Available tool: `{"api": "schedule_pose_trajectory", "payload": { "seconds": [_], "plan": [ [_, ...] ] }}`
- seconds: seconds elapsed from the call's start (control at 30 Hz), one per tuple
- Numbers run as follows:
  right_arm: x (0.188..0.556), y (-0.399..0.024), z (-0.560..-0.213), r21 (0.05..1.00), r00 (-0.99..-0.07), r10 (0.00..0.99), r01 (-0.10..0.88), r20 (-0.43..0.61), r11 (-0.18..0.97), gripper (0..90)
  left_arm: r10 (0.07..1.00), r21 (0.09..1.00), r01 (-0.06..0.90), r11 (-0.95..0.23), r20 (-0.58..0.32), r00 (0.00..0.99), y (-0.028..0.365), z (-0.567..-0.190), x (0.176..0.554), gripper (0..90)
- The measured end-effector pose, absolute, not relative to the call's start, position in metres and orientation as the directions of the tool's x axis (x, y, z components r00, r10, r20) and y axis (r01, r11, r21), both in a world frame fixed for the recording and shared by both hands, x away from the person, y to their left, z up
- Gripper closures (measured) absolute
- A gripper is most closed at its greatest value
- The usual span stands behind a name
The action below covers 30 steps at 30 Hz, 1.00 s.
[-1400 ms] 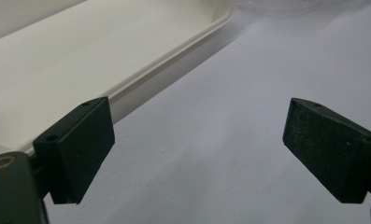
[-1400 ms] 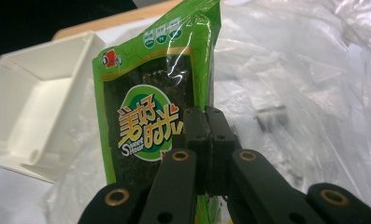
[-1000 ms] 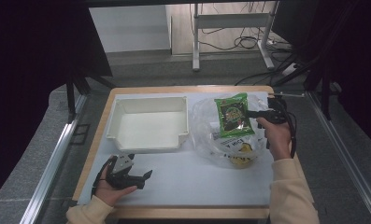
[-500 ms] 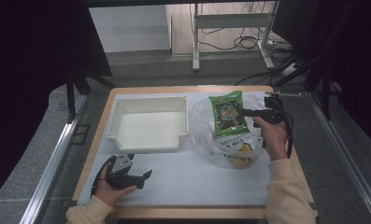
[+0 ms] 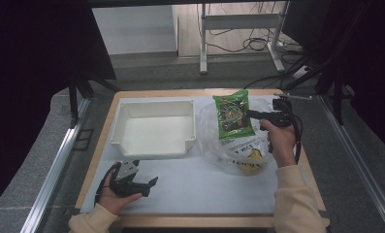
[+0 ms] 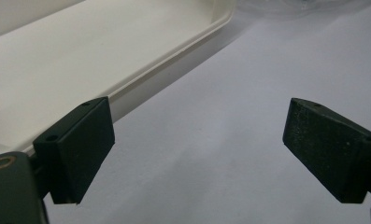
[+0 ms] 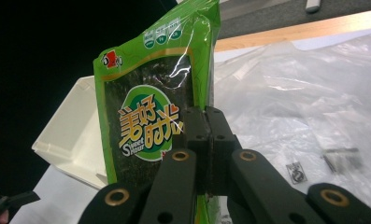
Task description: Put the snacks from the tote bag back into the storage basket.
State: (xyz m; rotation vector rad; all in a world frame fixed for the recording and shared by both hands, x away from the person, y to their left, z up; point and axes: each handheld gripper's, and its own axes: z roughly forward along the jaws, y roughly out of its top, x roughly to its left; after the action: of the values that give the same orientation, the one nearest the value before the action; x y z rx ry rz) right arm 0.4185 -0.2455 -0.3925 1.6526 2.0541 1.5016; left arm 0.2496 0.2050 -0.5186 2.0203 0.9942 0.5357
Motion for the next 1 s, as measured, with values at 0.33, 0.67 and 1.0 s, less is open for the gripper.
{"api": "schedule_pose_trajectory", "payload": {
  "seconds": [0.33, 0.67, 1.0],
  "plan": [
    [0.42, -0.233, -0.389, 0.736, -0.43, 0.772, 0.674, 0.468, -0.07, 89.6, 0.799, 0.808, 0.46, -0.368, 0.023, 0.601, 0.205, -0.519, 0.25, 9.0],
    [0.423, -0.217, -0.387, 0.739, -0.454, 0.758, 0.672, 0.468, -0.053, 89.6, 0.801, 0.81, 0.46, -0.364, 0.02, 0.599, 0.206, -0.518, 0.25, 9.0],
    [0.426, -0.207, -0.389, 0.738, -0.463, 0.745, 0.673, 0.479, -0.055, 89.6, 0.801, 0.81, 0.459, -0.364, 0.021, 0.598, 0.207, -0.518, 0.25, 9.0]
  ]
}}
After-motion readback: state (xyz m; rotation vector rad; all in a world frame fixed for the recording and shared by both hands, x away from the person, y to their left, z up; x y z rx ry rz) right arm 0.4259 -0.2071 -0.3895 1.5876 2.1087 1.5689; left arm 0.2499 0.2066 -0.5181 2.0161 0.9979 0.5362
